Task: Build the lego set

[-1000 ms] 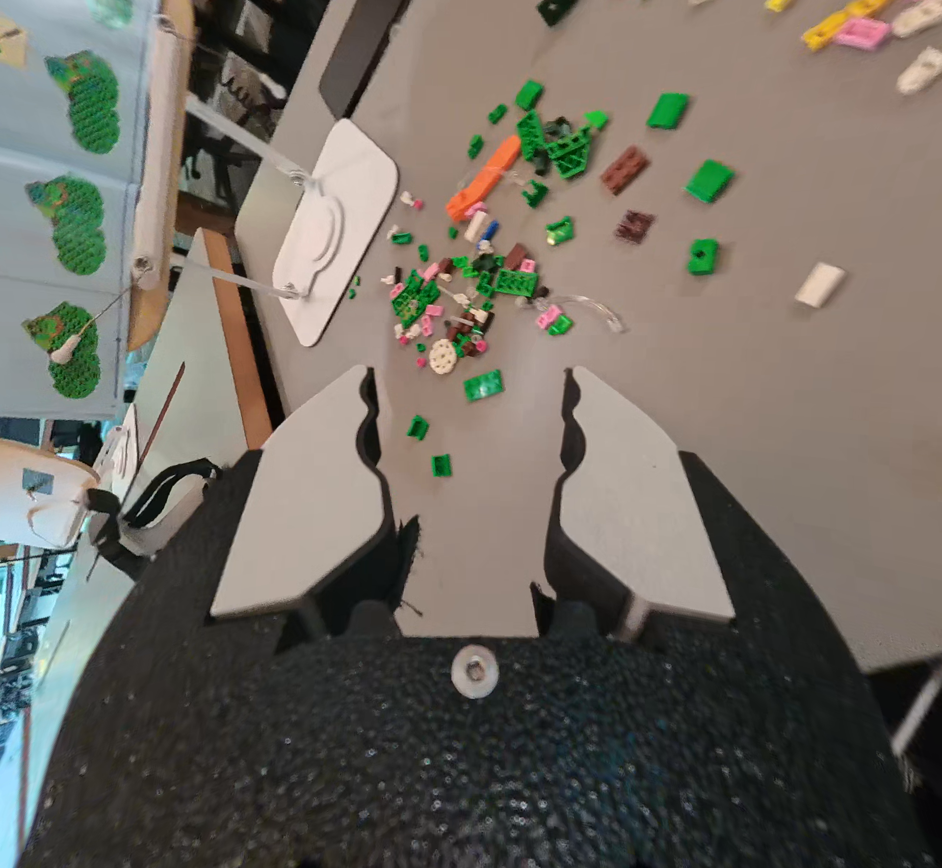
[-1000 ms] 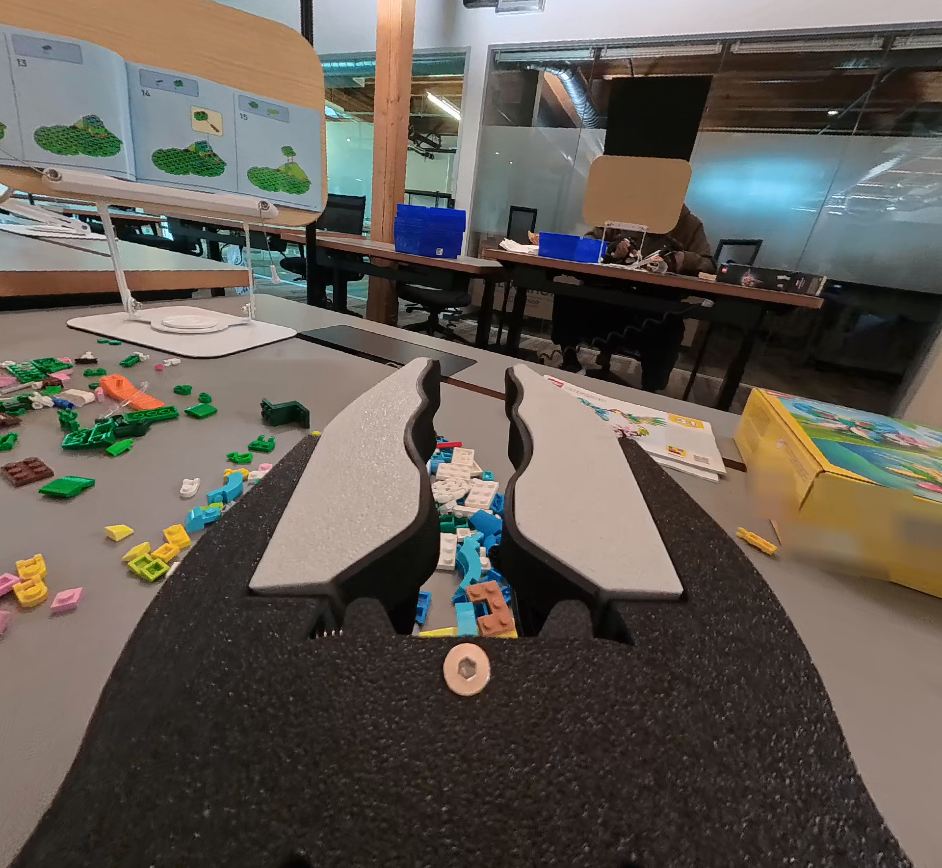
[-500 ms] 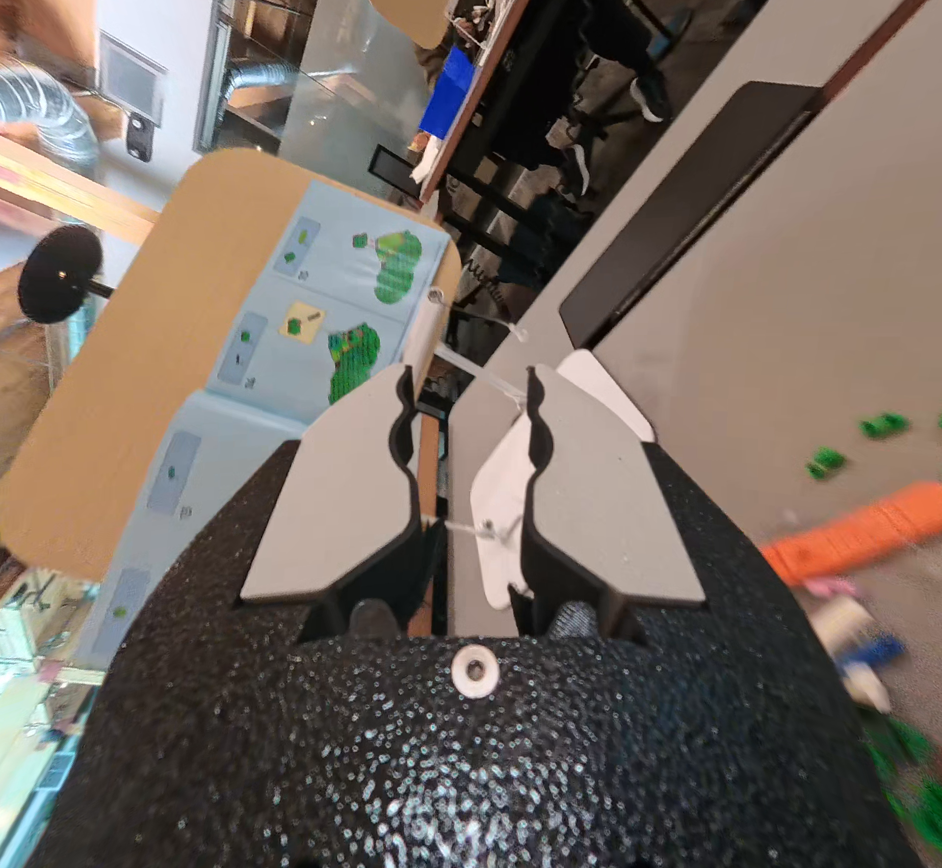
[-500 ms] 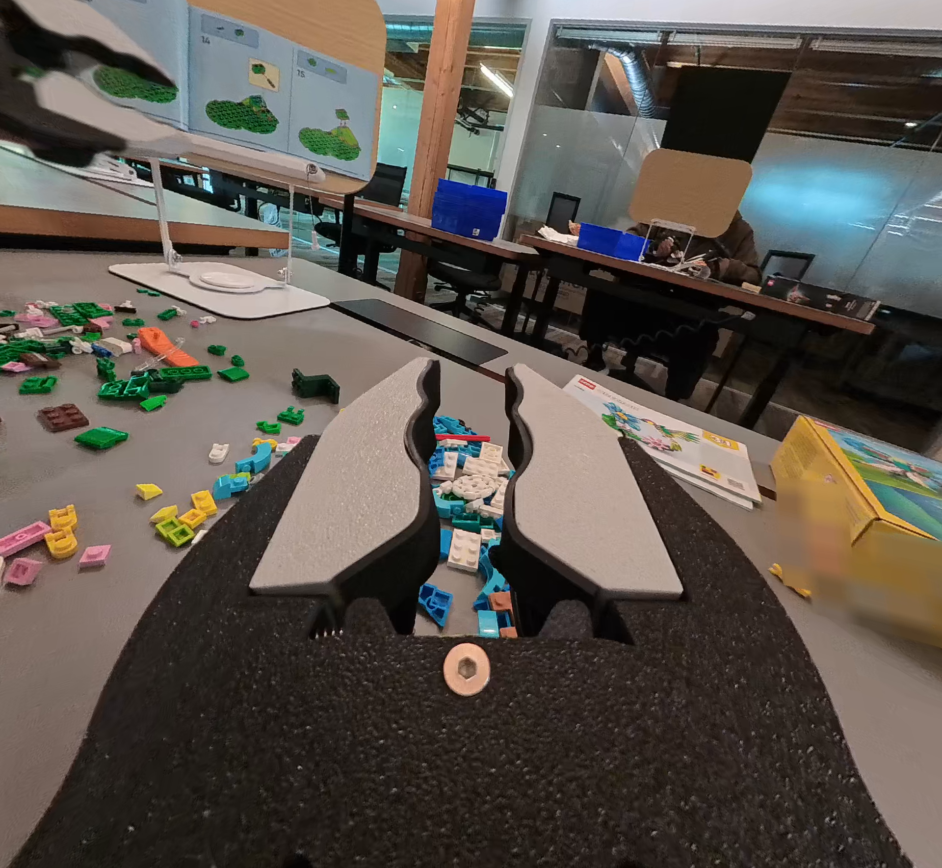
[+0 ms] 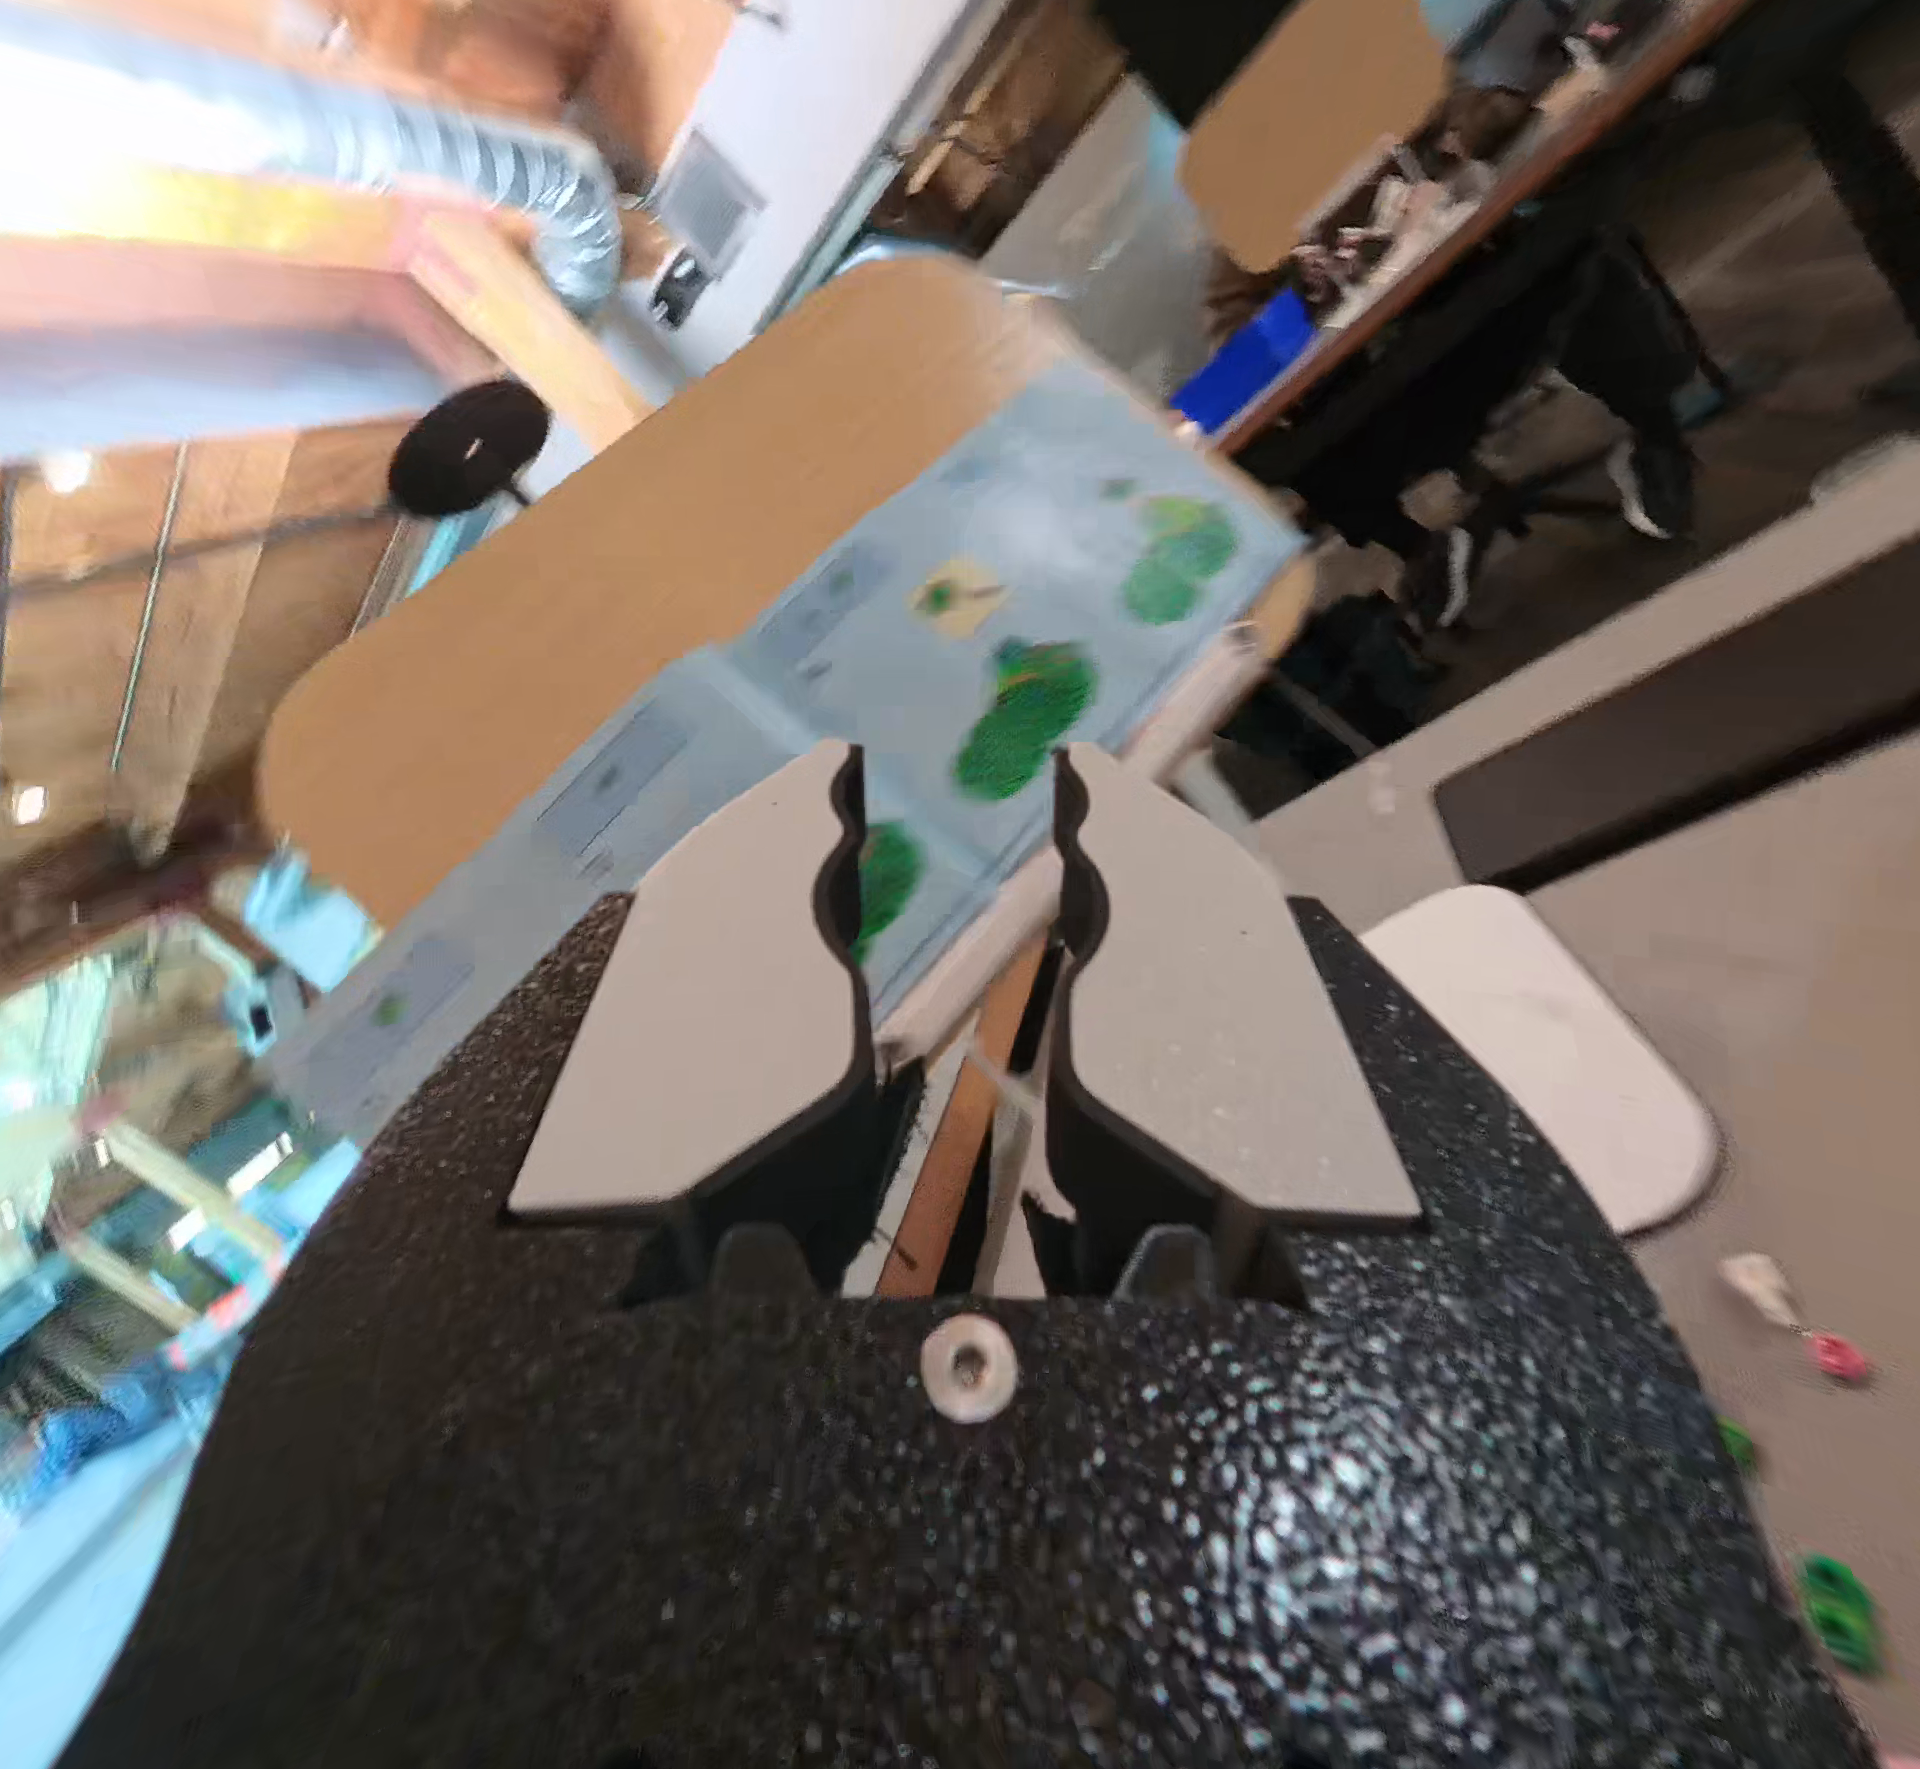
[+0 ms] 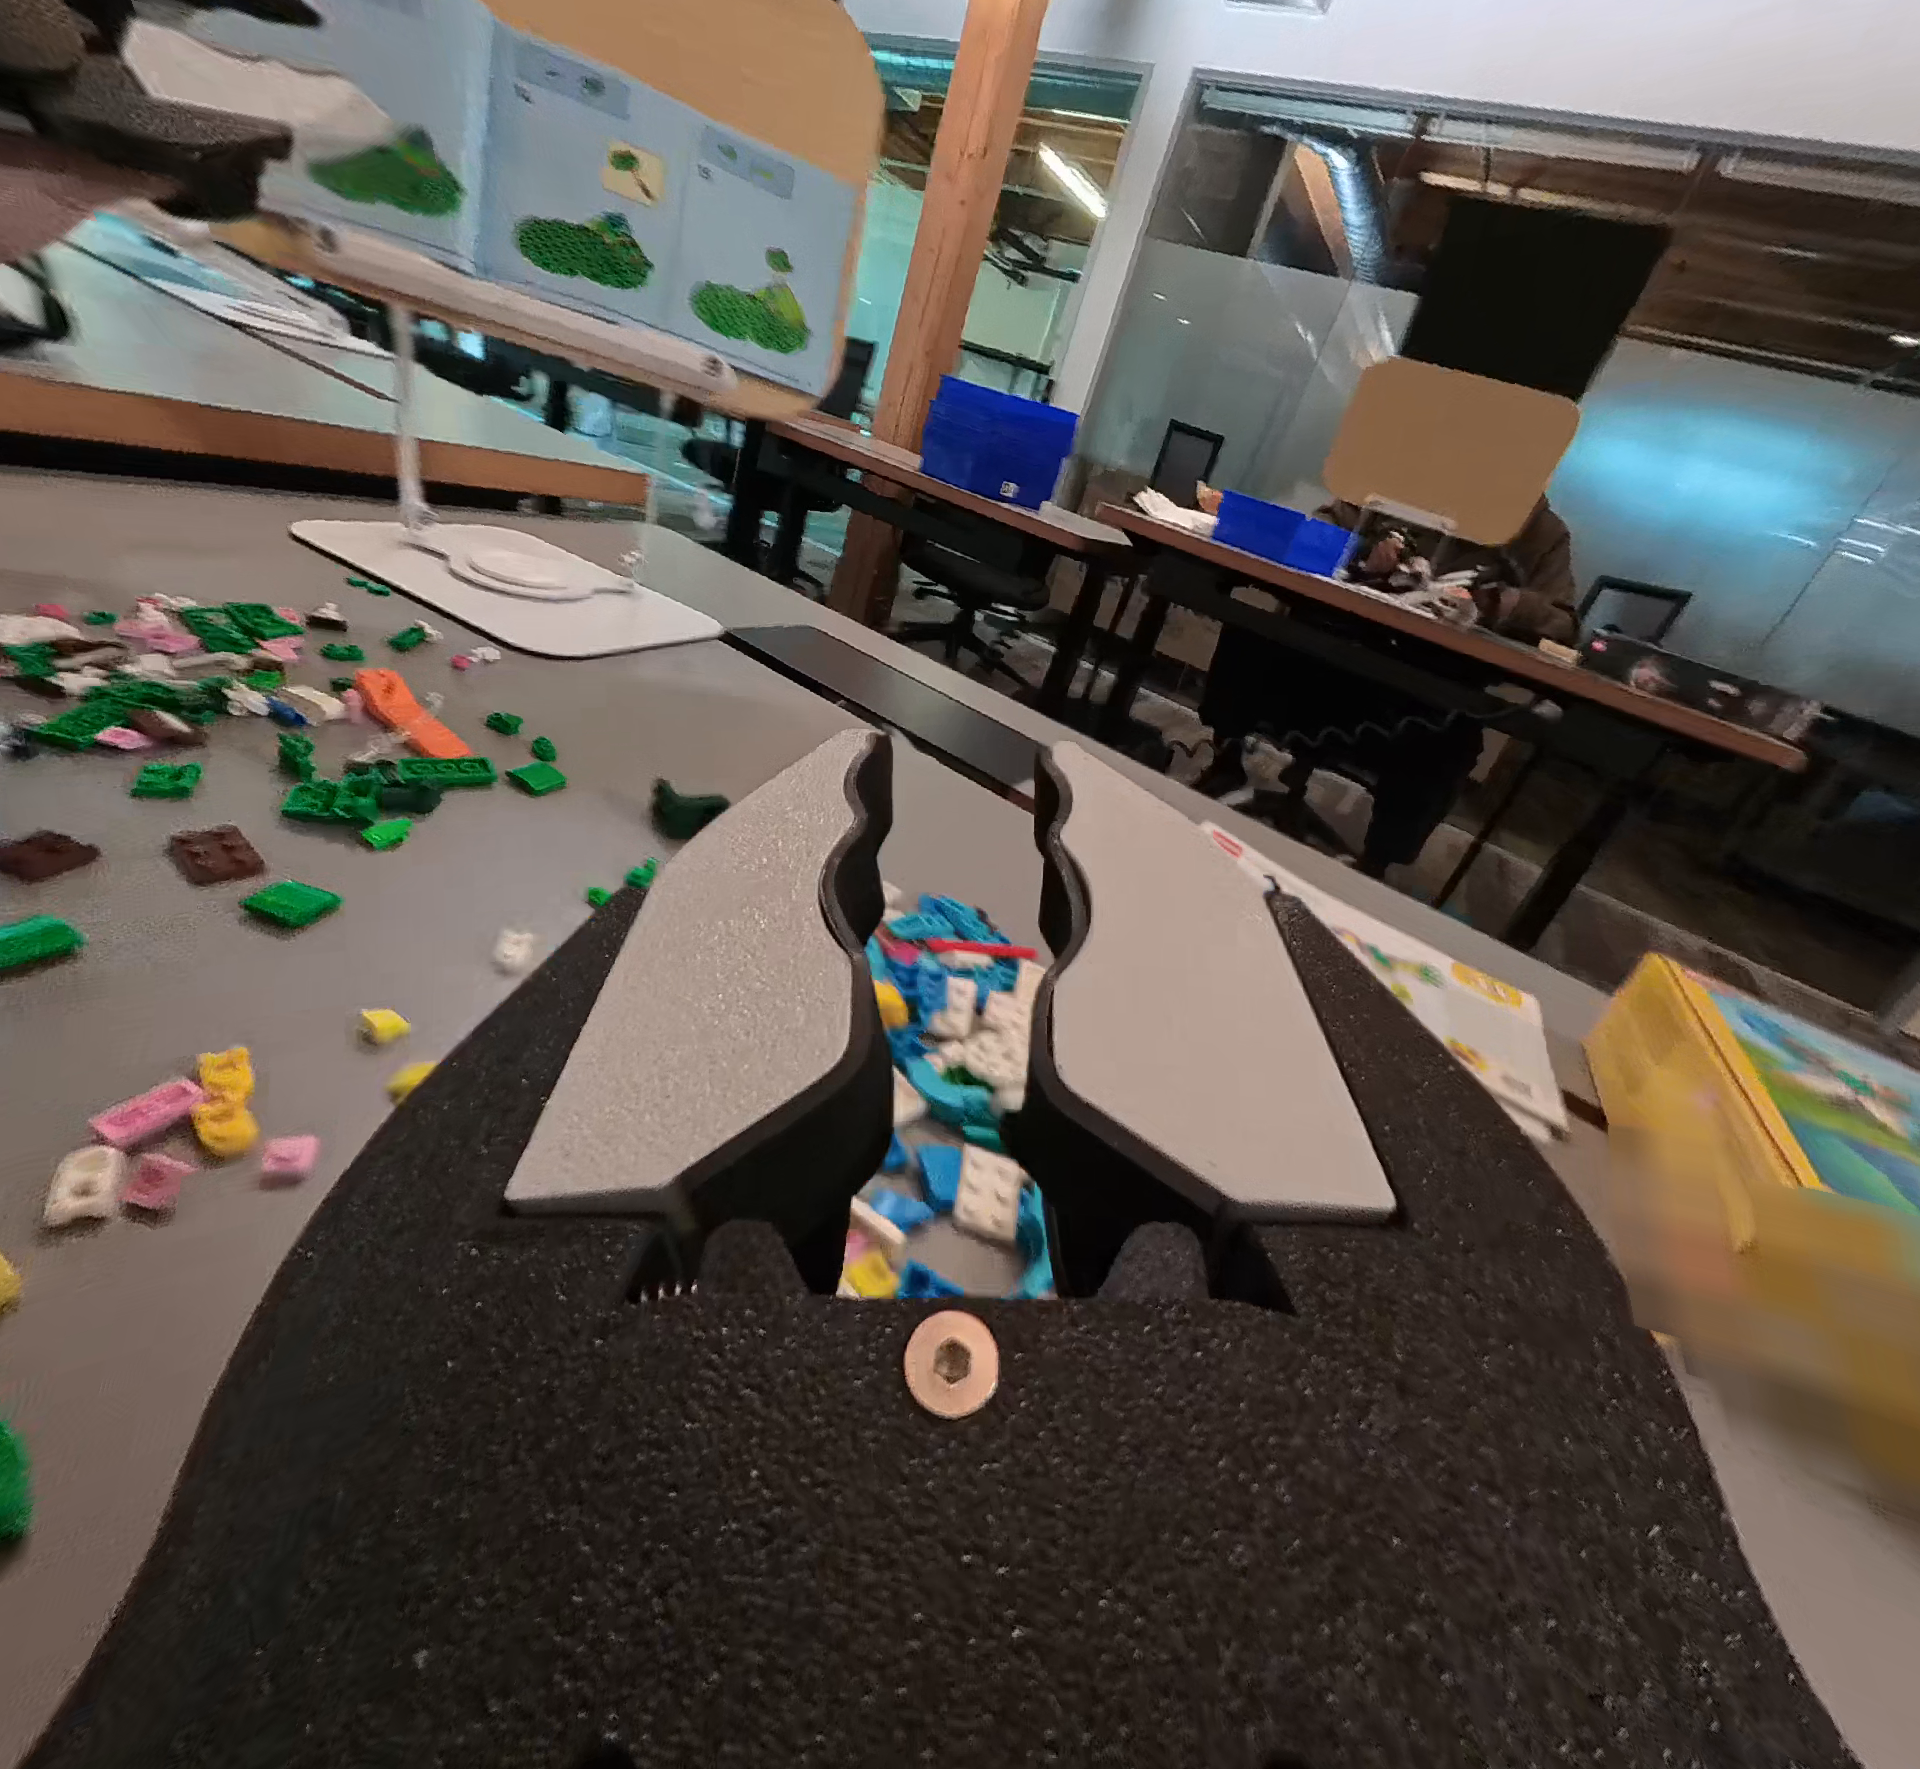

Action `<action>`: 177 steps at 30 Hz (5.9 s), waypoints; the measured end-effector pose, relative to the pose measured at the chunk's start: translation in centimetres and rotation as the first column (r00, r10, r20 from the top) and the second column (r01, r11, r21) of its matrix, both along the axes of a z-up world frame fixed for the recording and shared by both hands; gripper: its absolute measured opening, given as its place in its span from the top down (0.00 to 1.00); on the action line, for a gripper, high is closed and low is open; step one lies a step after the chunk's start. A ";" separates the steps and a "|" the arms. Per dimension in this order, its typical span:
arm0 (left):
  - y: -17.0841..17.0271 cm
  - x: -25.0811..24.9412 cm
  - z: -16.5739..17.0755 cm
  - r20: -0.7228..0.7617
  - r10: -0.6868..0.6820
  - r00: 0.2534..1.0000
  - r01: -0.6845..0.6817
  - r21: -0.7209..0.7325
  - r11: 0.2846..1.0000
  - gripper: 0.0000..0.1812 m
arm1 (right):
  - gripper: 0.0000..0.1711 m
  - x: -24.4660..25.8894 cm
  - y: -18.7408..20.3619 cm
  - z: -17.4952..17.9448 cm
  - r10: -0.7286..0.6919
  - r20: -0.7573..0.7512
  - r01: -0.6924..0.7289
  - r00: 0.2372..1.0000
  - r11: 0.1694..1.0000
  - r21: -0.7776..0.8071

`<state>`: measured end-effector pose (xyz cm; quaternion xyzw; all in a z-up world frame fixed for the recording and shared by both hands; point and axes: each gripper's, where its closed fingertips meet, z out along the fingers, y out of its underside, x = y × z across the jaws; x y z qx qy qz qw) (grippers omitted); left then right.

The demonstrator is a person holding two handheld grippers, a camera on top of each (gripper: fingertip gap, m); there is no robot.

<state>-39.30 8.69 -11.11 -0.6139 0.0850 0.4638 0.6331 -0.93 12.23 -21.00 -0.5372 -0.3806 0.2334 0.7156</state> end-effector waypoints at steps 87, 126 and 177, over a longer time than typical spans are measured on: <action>-9.2 -7.8 8.5 0.509 -0.350 0.787 0.142 0.402 0.905 0.85 | 0.92 -41.2 18.8 5.2 0.237 -0.692 -0.690 0.682 0.524 -0.500; -8.9 -7.4 8.5 0.510 -0.364 0.779 0.162 0.397 0.903 0.86 | 0.93 -41.8 18.7 4.9 0.259 -0.640 -0.658 0.723 0.542 -0.523; -3.6 -2.8 0.1 0.830 -0.475 0.292 0.646 0.195 0.738 0.90 | 0.84 -39.7 -3.6 7.6 0.947 -0.140 -0.925 0.289 0.238 -0.296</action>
